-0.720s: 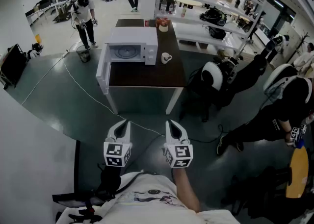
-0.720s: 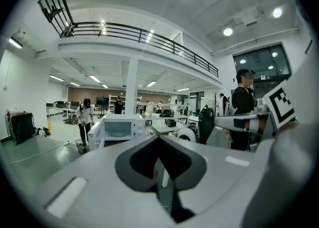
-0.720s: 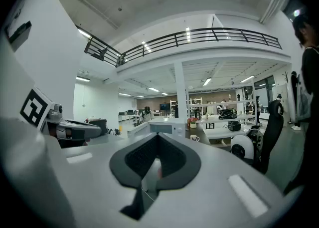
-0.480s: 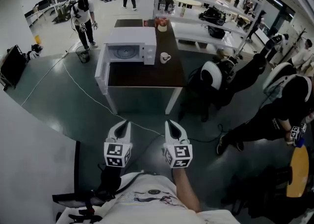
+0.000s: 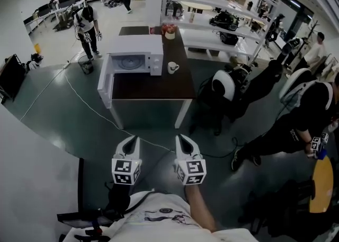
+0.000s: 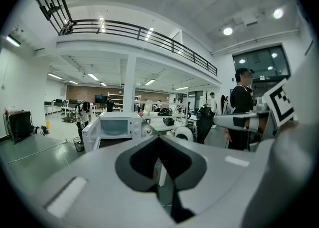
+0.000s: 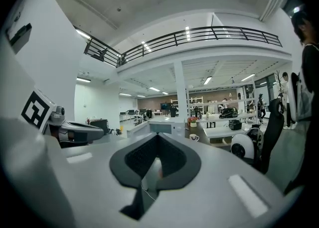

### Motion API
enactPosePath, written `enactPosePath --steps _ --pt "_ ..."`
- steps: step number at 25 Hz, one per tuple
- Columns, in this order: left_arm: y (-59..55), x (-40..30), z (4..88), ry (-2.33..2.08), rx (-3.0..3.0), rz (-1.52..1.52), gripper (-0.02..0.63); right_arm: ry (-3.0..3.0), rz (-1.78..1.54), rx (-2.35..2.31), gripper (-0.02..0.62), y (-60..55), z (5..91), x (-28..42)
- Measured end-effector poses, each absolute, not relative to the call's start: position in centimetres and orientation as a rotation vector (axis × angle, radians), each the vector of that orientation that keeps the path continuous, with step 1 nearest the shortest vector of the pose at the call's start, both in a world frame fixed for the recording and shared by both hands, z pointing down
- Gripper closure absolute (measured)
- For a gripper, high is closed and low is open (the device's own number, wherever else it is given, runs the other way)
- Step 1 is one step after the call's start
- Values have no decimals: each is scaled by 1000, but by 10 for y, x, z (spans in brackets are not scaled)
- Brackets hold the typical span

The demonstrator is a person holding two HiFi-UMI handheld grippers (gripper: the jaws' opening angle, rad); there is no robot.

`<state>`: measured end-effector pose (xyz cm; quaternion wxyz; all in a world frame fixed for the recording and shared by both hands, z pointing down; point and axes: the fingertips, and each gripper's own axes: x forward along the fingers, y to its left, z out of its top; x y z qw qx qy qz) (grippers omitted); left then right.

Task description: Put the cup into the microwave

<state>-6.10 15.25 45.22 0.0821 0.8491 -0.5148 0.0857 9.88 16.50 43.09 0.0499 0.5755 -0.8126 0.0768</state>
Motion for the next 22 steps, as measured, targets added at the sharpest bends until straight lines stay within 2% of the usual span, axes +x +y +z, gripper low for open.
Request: enactPosePath --steps 22 --pt "165 1 488 -1472 2498 340 606 -2501 332 1637 594 174 455 133"
